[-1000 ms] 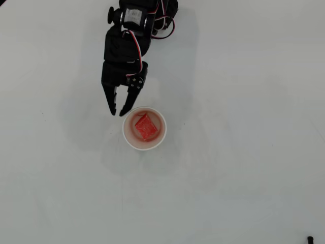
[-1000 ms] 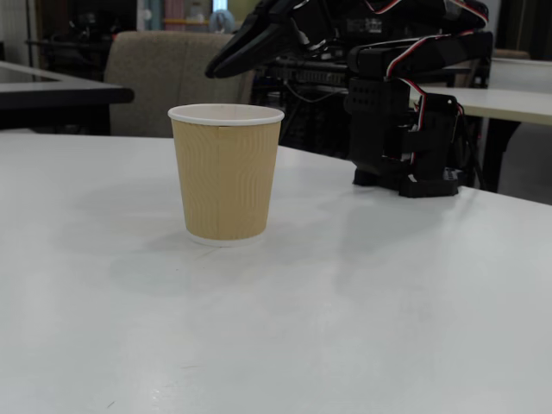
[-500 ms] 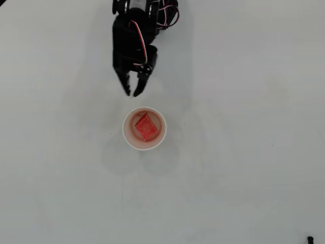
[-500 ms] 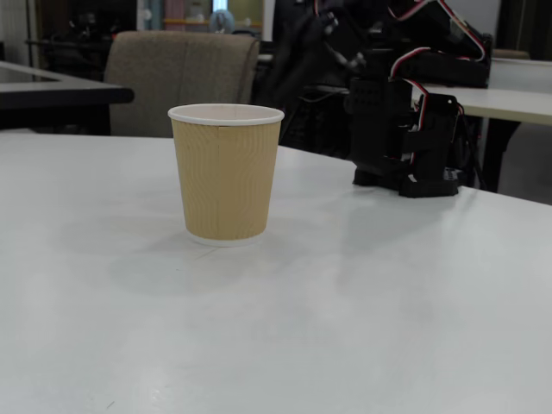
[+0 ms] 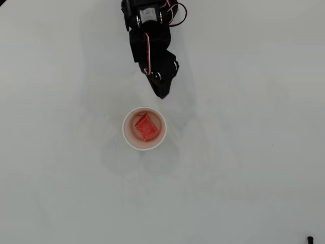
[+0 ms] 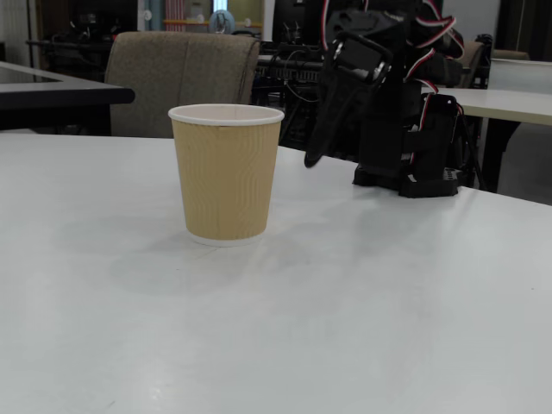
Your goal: Grasp a red cube and put it in the cup.
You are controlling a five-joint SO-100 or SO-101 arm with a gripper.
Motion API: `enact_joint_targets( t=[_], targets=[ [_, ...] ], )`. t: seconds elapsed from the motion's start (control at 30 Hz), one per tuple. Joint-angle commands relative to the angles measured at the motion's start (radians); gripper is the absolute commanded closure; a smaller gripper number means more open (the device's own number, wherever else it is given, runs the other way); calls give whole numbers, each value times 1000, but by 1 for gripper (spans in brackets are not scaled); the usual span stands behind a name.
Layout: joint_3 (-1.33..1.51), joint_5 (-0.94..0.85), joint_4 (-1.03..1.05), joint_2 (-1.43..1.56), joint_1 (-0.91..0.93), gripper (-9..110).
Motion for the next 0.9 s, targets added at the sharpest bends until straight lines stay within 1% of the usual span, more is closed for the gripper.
enact_joint_targets(
  t=[0.0,0.1,0.17,0.2,0.37,0.87],
  targets=[
    [58,152,-143,41,-34,101],
    [120,238,-209,49,-46,101],
    [133,253,-209,49,-48,101],
    [133,288,-207,51,-37,101],
    [175,291,-189,51,-8,101],
    [175,302,-94,51,80,101]
  ],
)
